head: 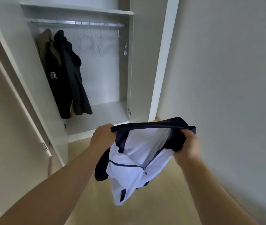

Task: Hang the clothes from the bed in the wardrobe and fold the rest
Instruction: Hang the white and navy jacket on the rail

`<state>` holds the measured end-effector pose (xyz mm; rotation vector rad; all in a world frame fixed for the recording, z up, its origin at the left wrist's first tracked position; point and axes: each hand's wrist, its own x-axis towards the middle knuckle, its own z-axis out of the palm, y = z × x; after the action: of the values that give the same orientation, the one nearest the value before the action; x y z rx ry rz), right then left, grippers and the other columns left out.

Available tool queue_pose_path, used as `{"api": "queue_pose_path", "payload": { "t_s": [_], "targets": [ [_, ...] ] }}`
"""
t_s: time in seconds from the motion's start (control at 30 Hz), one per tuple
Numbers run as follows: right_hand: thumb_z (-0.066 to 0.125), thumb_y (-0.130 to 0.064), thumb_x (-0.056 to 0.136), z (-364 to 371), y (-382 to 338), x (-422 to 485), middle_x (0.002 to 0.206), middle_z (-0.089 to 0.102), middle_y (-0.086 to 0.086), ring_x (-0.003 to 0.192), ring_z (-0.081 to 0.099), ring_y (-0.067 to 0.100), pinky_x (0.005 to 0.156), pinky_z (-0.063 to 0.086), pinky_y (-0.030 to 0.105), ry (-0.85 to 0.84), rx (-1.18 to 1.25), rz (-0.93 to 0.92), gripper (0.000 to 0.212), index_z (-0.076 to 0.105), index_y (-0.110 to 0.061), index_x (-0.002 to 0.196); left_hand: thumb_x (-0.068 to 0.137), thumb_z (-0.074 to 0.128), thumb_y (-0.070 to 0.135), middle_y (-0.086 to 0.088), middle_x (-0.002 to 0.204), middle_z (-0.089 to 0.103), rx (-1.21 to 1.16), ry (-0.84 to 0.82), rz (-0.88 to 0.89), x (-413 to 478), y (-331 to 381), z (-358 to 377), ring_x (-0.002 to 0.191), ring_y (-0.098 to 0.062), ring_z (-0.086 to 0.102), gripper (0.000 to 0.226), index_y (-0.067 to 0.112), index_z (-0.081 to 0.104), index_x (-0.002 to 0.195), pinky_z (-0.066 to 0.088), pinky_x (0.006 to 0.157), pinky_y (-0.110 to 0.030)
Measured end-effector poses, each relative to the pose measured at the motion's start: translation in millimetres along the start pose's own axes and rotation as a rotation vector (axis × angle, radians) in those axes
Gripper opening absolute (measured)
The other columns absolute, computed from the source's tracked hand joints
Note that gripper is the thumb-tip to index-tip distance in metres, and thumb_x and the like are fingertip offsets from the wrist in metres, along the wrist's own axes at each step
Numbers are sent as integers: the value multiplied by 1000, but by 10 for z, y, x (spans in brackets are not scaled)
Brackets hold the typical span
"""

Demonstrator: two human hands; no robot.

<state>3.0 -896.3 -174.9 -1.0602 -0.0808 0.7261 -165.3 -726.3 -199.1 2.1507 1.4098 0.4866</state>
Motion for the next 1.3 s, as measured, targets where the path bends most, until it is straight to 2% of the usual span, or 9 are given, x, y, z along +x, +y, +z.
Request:
{"api": "queue_pose_path", "payload": {
  "t_s": [0.2,0.37,0.47,0.73,0.9,0.97,1.03,1.17,1.3],
  "targets": [
    [56,-10,84,713,176,712,75,63,4,72,61,20,68,49,29,-203,-155,-22,18,60,-18,68,95,47,13,-14,90,58,-866,21,-500,714,-168,-191,95,-32,57,18,4,58,106,48,92,-43],
    [60,-4,84,1402,273,1502,79,65,5,77,61,23,75,50,34,-312,-227,9,13,62,-14,76,94,54,24,-14,100,60,-1185,140,-637,1520,-136,-401,94,-30,58,31,7,57,120,46,95,-38],
    [61,-6,84,1799,361,1991,80,66,6,78,63,25,76,52,37,-352,-271,44,9,63,-14,80,94,53,26,-14,100,57,-1197,164,-712,1988,-117,-502,92,-29,54,38,1,54,123,43,96,-38],
    [64,-11,82,3107,907,3028,84,68,4,76,66,21,58,52,28,-435,-362,102,14,60,-18,93,92,55,27,-10,86,62,-1309,296,-612,3125,-436,-972,76,-24,58,18,12,62,97,49,70,-33],
    [60,-7,80,3882,1285,3506,84,67,7,78,66,24,64,54,32,-444,-449,88,17,62,-12,96,95,47,17,-8,99,60,-869,428,-387,3981,-854,-1242,96,-27,57,11,18,55,102,46,90,-39],
    [60,-7,81,4194,1392,3666,85,65,11,78,64,26,67,53,33,-441,-478,83,14,62,-9,94,93,45,13,-7,93,58,-748,423,-383,4320,-1016,-1381,88,-24,56,11,18,55,91,46,82,-34],
    [59,-6,81,4531,1490,3848,81,63,9,74,62,25,68,52,34,-416,-478,77,7,62,-12,85,90,45,11,-9,85,56,-750,372,-405,4671,-1161,-1552,77,-22,53,14,17,55,83,42,72,-31],
    [57,-5,83,5114,1629,4219,75,61,5,69,59,20,61,50,30,-371,-473,56,12,59,-16,78,81,55,8,-18,97,61,-812,254,-423,5334,-1328,-1800,92,-32,59,16,9,62,95,47,88,-42],
    [54,-1,82,5528,1755,4584,75,60,5,65,57,17,55,45,25,-404,-515,48,16,58,-16,78,87,57,13,-6,79,59,-692,274,-325,5932,-1379,-1849,72,-17,55,8,17,56,80,43,64,-25]
  ]
}}
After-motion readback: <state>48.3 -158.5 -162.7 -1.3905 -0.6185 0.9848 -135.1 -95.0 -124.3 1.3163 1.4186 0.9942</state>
